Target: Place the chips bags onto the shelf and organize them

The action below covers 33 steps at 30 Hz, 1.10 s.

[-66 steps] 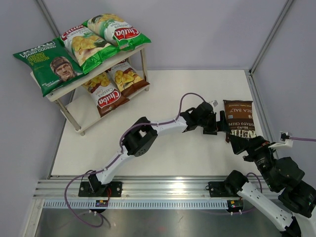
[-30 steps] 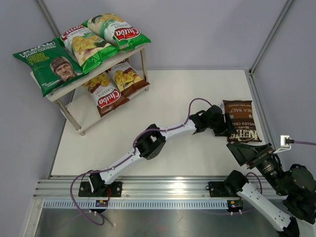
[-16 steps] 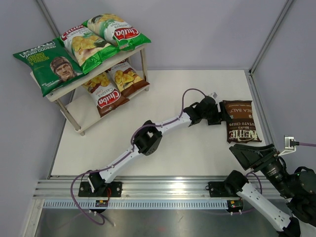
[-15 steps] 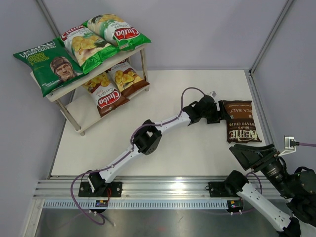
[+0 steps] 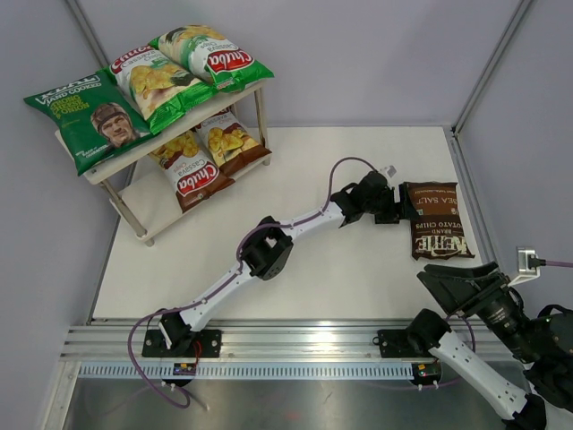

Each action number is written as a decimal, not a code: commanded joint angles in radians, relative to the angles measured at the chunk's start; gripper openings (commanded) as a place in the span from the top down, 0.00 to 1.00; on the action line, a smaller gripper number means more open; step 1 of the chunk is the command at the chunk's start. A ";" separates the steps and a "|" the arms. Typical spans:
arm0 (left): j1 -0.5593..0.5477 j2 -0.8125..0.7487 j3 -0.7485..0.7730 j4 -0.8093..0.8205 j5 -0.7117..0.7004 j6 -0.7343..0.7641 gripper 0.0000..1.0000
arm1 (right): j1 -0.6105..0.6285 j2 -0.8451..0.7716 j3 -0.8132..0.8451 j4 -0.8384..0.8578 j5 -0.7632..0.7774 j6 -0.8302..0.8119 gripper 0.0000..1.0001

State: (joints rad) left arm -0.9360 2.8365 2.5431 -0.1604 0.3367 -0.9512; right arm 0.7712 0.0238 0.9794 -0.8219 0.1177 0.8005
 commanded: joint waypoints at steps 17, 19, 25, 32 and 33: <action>-0.144 -0.003 -0.003 -0.102 0.044 -0.164 0.14 | -0.001 -0.008 0.179 -0.095 -0.082 0.006 0.01; -0.152 -0.026 -0.020 -0.122 -0.001 -0.165 0.21 | -0.001 -0.009 0.196 -0.100 -0.093 0.008 0.01; -0.158 -0.026 0.005 -0.179 -0.065 -0.172 0.45 | -0.001 -0.007 0.242 -0.102 -0.113 0.017 0.01; -0.133 0.001 0.029 -0.143 -0.042 -0.196 0.59 | -0.001 -0.009 0.292 -0.125 -0.105 -0.007 0.01; -0.135 0.001 0.029 -0.136 -0.038 -0.193 0.60 | -0.001 -0.007 0.289 -0.134 -0.087 -0.015 0.01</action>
State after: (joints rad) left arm -1.0863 2.8338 2.5355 -0.2844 0.3088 -1.1496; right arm 0.7712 0.0181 1.2537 -0.9325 0.0330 0.8101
